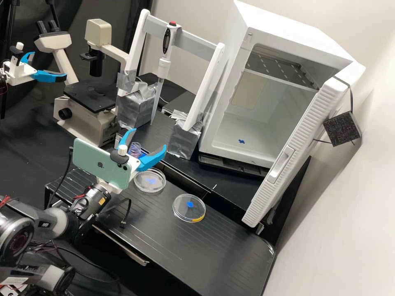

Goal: Open the bottle

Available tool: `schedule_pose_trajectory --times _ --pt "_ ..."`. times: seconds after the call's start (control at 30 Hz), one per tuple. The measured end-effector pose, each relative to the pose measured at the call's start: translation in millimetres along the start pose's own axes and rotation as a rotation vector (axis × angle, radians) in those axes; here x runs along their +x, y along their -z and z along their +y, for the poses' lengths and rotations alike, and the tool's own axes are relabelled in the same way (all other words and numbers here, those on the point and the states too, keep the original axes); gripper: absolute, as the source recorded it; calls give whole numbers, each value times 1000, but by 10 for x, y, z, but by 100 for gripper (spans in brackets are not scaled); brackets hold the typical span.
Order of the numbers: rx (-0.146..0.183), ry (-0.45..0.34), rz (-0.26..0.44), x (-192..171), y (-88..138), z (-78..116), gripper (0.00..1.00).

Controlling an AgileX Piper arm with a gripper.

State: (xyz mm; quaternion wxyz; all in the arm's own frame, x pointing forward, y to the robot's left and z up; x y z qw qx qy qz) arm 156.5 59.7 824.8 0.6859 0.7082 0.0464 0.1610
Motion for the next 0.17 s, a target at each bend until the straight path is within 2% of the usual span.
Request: schedule_pose_trajectory --times 0.1,0.17 --pt "50 -27 -22 -1 -48 54 100" --pt "66 -40 -33 -2 -67 75 100"
